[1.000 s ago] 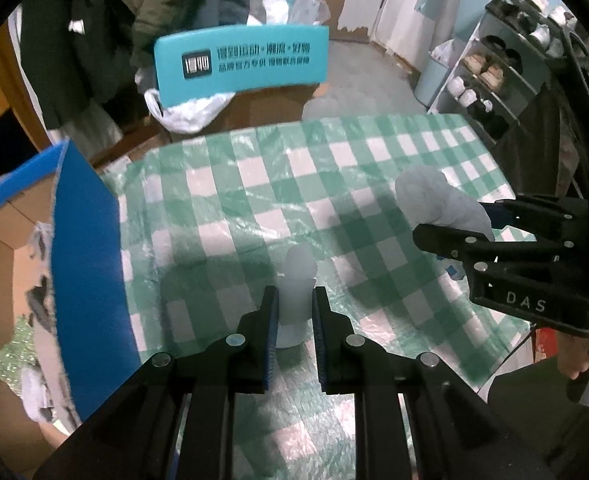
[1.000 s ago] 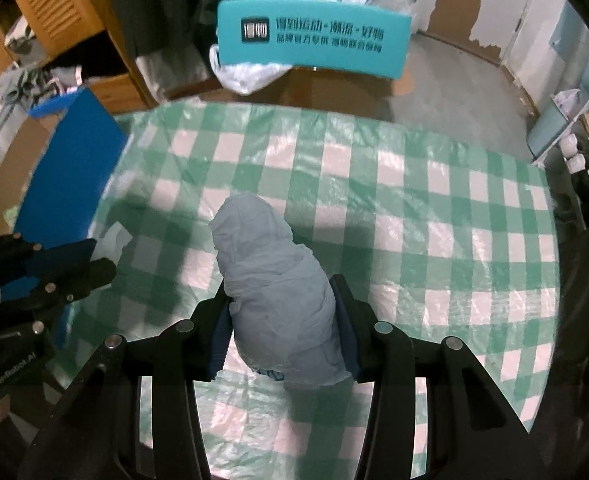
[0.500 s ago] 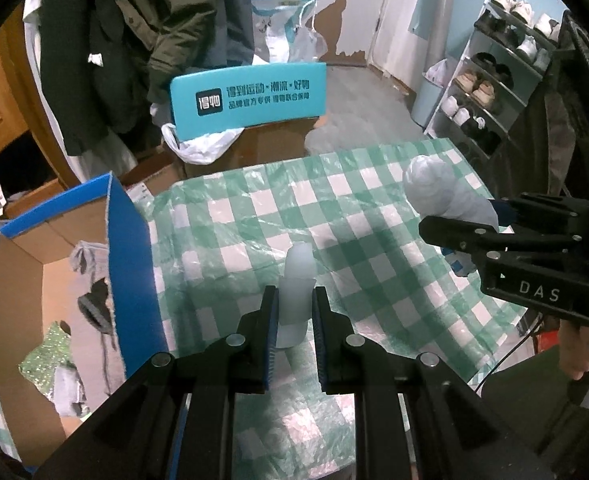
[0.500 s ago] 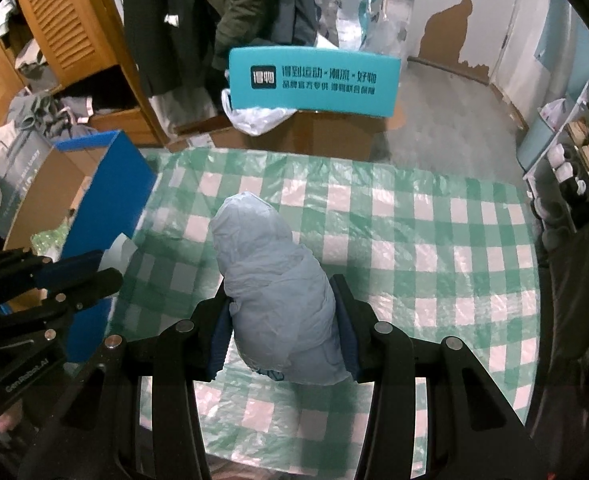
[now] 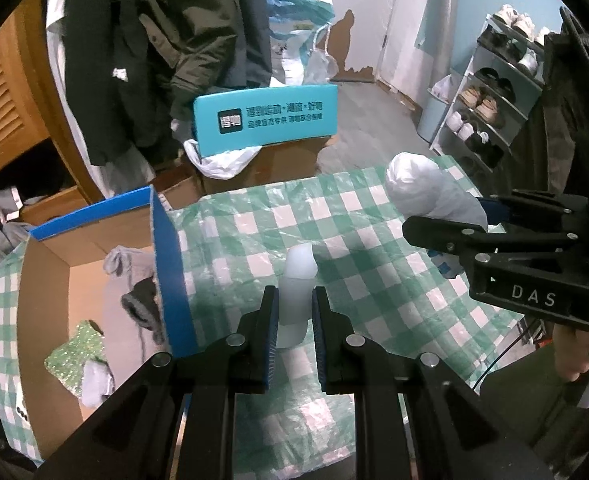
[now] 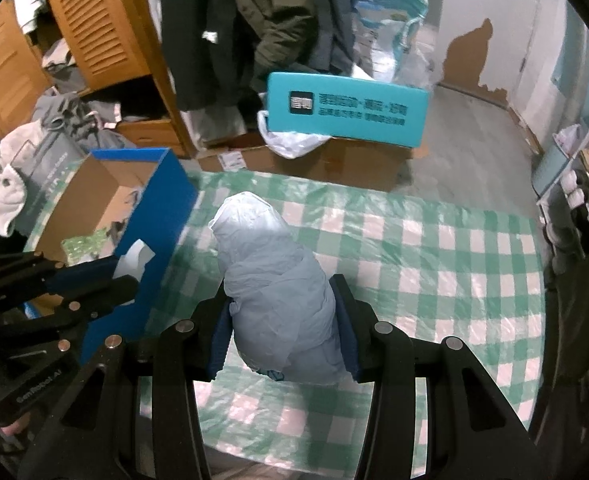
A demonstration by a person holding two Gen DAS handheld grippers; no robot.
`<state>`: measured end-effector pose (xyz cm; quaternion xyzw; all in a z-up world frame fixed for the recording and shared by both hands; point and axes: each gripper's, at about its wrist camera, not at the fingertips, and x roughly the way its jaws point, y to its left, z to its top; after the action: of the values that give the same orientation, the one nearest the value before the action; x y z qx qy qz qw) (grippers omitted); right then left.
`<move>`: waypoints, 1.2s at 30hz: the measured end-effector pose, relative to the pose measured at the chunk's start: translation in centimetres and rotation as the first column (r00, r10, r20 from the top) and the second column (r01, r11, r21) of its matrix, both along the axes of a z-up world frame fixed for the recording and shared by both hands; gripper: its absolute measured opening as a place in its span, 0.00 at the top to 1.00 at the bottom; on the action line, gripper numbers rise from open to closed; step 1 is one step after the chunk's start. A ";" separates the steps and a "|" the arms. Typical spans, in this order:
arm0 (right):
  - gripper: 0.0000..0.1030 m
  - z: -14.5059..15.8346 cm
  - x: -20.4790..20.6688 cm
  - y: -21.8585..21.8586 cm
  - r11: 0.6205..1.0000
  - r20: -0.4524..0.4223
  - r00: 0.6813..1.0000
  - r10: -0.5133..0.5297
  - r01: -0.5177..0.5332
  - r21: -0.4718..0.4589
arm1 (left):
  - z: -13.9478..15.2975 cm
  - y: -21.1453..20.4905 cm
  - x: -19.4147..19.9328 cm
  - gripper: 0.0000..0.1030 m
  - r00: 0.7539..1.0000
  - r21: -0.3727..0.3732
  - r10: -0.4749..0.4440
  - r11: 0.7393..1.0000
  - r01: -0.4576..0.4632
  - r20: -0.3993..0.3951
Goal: Organize soft objects
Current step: 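Carry the white item with the left tool while the right tool carries the bundle over the box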
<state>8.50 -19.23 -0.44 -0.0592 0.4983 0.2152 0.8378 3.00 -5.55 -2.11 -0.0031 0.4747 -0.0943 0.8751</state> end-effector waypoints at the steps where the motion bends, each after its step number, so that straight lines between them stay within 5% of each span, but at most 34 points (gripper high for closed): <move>1: 0.57 0.2 -0.1 0.5 1.000 0.002 1.000 0.009 -0.009 0.000 | 0.1 0.3 -0.1 0.84 1.000 0.002 0.005 1.000 -0.005 0.004; 36: 0.56 2.6 -1.6 14.6 0.976 0.019 0.976 0.218 -0.218 0.008 | 0.8 12.1 -3.2 0.84 0.974 -0.008 0.223 0.975 -0.222 0.037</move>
<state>6.91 -4.68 2.21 -0.1113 0.4801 0.3076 0.8140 -0.19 6.55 -1.32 -0.0561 0.4548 0.0034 0.8888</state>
